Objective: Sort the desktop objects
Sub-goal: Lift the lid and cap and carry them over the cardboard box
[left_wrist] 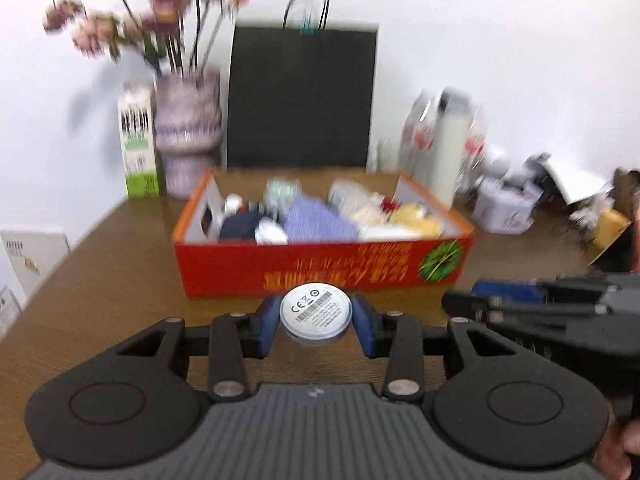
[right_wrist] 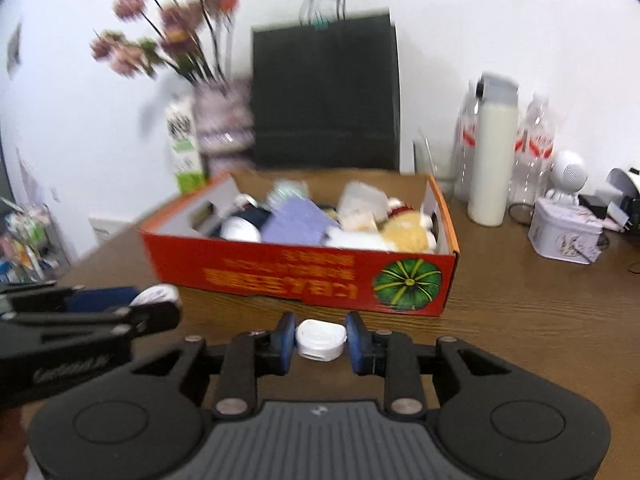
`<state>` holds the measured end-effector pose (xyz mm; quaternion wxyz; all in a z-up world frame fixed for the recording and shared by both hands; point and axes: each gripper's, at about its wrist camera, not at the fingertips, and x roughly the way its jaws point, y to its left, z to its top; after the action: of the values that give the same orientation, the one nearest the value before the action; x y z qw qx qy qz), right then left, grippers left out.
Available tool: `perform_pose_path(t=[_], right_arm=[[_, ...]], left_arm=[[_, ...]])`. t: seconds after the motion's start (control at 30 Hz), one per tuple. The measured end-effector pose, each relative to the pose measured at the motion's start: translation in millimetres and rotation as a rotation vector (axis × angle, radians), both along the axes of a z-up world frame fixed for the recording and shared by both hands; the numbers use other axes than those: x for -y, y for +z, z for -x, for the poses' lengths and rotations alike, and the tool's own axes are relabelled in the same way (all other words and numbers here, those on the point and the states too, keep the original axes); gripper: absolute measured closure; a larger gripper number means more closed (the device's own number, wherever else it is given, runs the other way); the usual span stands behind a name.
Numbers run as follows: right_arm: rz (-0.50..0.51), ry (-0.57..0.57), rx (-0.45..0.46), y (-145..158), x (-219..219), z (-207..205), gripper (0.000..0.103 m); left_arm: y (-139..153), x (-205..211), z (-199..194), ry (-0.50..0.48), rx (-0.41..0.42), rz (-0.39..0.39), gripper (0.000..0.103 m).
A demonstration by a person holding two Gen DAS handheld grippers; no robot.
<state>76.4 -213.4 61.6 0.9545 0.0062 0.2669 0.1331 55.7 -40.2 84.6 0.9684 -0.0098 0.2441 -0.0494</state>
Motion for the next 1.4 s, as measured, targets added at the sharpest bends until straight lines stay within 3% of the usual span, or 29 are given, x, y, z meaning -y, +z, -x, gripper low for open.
perform_pose_path(t=[0.2, 0.4, 0.47, 0.77, 1.0, 1.23, 1.4], right_arm=[[-0.028, 0.017, 0.044, 27, -5, 91, 0.077], [-0.012, 0.038, 0.038, 32, -9, 158, 0.077], [0.002, 0.046, 0.033, 32, -10, 179, 0.077], [-0.022, 0.08, 0.025, 27, -16, 235, 0.077], [-0.025, 0.071, 0.055, 32, -14, 237, 0.077], [-0.012, 0.05, 0.087, 40, -9, 203, 0.077], [-0.028, 0.044, 0.124, 59, -5, 147, 0.077]], left_arm=[[13, -12, 74, -0.01, 0.035, 0.052, 0.063], [13, -20, 147, -0.045, 0.065, 0.013, 0.063], [15, -25, 166, -0.054, 0.064, 0.038, 0.063], [19, -27, 209, -0.084, 0.106, 0.069, 0.063], [17, -27, 206, -0.084, 0.106, 0.071, 0.063], [16, -30, 166, -0.087, 0.075, 0.104, 0.063], [27, -24, 114, -0.073, 0.139, 0.021, 0.063]])
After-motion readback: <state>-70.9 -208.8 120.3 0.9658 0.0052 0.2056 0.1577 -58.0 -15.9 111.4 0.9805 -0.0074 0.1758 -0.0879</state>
